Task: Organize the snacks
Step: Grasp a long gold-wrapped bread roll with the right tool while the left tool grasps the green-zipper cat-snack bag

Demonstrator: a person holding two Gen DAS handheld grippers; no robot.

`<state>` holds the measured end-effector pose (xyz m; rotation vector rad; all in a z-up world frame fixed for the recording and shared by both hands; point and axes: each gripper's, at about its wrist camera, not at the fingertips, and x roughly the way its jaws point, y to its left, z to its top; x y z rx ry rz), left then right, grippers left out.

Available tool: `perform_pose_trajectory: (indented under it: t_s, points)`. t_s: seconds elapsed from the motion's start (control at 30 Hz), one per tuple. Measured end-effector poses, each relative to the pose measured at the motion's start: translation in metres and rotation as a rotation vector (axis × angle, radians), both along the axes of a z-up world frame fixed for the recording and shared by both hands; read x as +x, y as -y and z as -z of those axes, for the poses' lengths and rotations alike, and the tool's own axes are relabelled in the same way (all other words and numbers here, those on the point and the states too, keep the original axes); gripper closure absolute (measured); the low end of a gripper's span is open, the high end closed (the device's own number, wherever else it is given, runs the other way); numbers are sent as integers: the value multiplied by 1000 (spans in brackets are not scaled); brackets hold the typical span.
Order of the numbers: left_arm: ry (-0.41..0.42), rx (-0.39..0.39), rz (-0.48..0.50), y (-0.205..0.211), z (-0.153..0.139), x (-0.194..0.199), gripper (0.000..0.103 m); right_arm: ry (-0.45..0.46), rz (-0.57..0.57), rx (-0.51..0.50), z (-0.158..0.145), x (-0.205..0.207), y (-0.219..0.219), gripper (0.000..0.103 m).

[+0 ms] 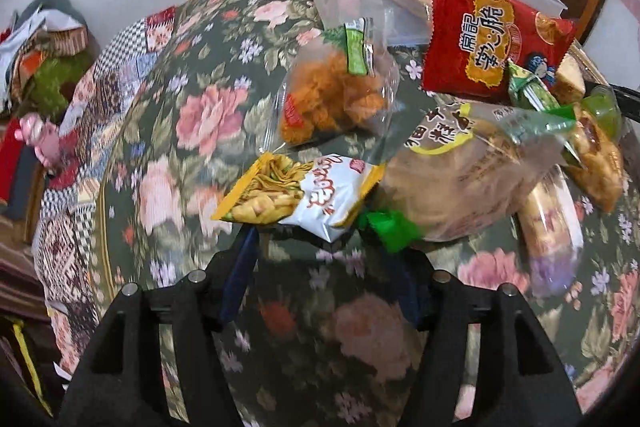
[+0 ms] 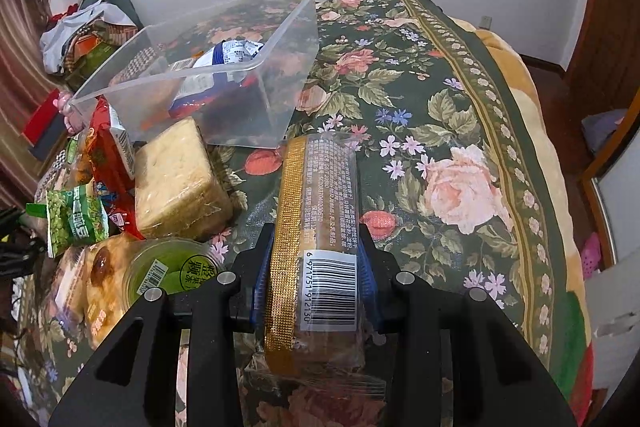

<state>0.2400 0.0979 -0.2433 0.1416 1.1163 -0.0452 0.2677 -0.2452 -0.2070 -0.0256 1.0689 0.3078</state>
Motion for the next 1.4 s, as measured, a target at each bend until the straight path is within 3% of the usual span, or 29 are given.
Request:
perform_pose_trajectory:
  t_s: [0.17,0.4,0.6,0.7,0.97,1.07,1.27,1.33,1.4]
  points:
    - [13,-14,8,-7,-5,6,40,-3,-6,5,2,2,0,67]
    - [-5,-240,60,-13,-30,-30,39,4,-1,16,4,3,0,66]
    - [56,-321,-7,-1,-63,-28,29,-3,-4,22,3,4,-1,66]
    - [82,-306,-95,1,-72,-15,22,-2,-13,19,3,1,-1,66]
    - [-8,-392,-312,3,-32,7,17,5,-25,33,4,-4,3,66]
    - [-5,-407,-345,8,-23,3,8,9,-33,37,4,-5,4,66]
    - [-25,-482,-363,13,-6,12,8,21,-52,15,5,-7,0,66]
    - [-64,-499,-358,17,4,18,24,20,-59,-6,5,-5,-2,68]
    - [-56,-443,-348,24,8,19,31,22,-65,-24,5,-4,-5,68]
